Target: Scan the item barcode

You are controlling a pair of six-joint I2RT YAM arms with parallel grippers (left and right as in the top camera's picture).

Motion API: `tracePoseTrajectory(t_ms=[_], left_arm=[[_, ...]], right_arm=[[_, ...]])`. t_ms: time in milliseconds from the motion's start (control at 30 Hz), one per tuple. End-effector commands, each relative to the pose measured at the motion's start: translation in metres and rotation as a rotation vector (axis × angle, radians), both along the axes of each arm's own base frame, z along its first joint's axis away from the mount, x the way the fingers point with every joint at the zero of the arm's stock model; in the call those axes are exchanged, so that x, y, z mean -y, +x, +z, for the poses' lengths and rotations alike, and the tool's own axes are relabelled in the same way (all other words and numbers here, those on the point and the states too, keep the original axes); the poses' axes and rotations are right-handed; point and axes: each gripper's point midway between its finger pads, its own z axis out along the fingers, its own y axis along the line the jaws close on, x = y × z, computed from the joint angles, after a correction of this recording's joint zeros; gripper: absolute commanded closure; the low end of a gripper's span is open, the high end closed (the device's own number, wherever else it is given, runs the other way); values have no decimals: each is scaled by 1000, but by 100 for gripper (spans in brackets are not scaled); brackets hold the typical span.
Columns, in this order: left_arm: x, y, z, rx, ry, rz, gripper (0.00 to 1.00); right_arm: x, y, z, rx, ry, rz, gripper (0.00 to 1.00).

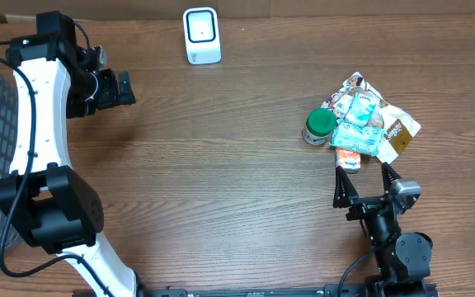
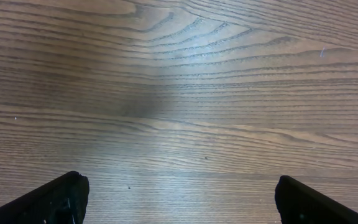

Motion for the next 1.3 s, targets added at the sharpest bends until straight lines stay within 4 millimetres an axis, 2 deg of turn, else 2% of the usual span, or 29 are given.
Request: tracePoseTrajectory(t_ms=[0, 600, 733, 867, 1067, 1167, 1267], left_arm=[[0, 2, 15, 45, 18, -20, 0], [0, 3, 15, 45, 18, -21, 1], [6, 2, 25, 69, 22, -33, 0], [20, -4, 57, 149, 35, -64, 0], [57, -34, 130, 341, 54, -147, 0], [76, -61, 143, 379, 50, -196, 0], [86, -94, 137, 369, 43, -227, 0]], right_arm=[[1, 0, -2, 4, 3, -5, 0], [1, 0, -2, 4, 3, -5, 0], [1, 0, -2, 4, 3, -5, 0], [1, 0, -2, 4, 3, -5, 0], [1, 0, -2, 4, 3, -5, 0], [1, 0, -2, 4, 3, -5, 0], [1, 0, -2, 4, 3, -5, 0]])
